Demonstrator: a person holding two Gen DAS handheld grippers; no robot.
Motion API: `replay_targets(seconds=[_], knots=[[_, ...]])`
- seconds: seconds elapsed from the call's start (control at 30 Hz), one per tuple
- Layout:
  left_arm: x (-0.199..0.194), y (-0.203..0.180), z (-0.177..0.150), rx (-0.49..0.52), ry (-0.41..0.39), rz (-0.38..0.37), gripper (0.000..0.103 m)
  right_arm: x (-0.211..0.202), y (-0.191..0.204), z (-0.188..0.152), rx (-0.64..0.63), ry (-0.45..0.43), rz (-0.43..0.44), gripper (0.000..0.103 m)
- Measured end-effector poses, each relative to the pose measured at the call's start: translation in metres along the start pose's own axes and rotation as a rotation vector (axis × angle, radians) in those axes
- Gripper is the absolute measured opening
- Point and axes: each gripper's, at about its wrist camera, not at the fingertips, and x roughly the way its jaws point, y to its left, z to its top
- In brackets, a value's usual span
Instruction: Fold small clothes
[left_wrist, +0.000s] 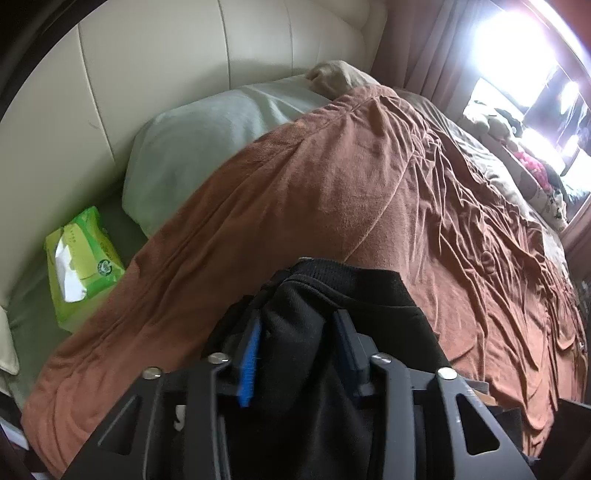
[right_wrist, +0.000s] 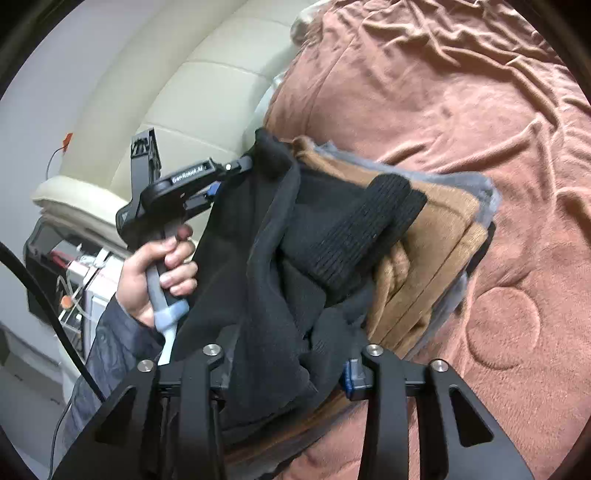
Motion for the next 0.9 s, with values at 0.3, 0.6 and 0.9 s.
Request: replay_targets(seconds=[0.3,0.6,0.9], knots=[[-0.027,0.005,0.006,0.022,-0.17,-0.029,0.014,-0.032,0.071,-0.015,-0.316,-0.215,-0.095,0.016],[-0.02,0.003,-0.002,0.03,-0.041,0.087,0.06,-0.012,0.001,-0.021,-0.062,-0.055,-0.115,0.042],[-0.073,0.019,-0.023,0.057,-0.033,0.091,0.06,-0.052,0.008,-0.03,-0.078,-0.135,-0.201,0.062]])
